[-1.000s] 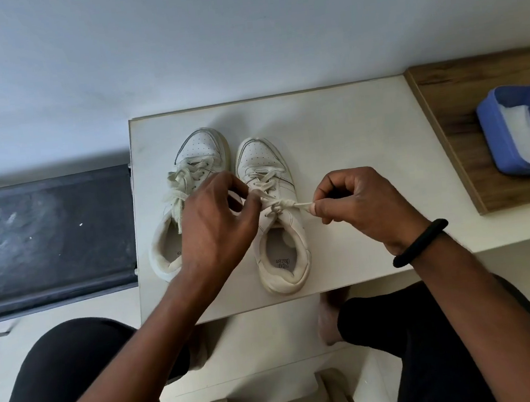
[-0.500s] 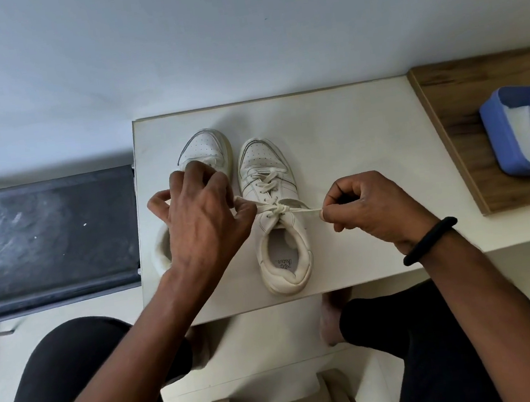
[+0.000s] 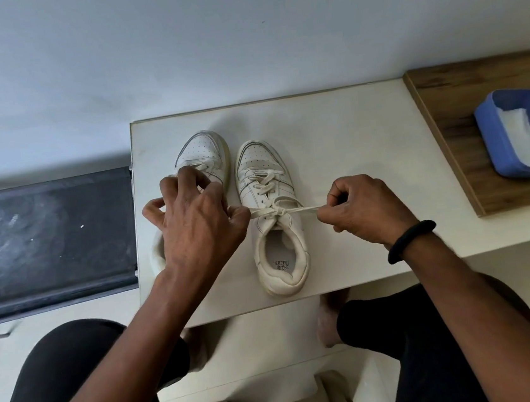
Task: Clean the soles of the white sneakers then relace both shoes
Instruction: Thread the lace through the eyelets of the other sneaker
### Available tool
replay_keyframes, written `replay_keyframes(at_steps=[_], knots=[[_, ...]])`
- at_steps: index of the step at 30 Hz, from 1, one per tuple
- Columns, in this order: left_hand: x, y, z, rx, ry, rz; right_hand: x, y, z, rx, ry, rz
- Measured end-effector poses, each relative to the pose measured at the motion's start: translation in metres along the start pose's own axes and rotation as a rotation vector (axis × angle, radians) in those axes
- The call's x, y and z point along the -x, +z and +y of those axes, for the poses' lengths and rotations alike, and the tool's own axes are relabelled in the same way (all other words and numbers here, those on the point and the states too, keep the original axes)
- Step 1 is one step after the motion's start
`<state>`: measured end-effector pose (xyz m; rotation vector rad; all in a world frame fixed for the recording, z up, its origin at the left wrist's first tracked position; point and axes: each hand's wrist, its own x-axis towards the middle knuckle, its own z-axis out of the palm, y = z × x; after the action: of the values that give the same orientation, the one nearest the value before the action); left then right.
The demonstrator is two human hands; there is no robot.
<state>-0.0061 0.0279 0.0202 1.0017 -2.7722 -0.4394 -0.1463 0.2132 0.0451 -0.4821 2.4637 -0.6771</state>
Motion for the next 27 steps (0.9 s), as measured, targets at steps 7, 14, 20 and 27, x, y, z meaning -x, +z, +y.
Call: replay_keyframes(at_steps=[7,14,20,27], knots=[[-0.003,-0.012,-0.021,0.027,0.035,-0.161,-0.003,-0.005,-0.001,-0.565,0.011,-0.124],[-0.007,-0.025,-0.025,0.296,-0.051,-0.272,-0.002,-0.007,0.007,-0.264,0.019,-0.102],[-0.005,-0.012,-0.013,0.208,-0.067,-0.249,-0.001,0.012,0.004,0.137,-0.027,-0.050],[-0.002,-0.007,-0.012,0.142,-0.041,-0.231,-0.003,0.015,0.008,0.254,-0.050,-0.042]])
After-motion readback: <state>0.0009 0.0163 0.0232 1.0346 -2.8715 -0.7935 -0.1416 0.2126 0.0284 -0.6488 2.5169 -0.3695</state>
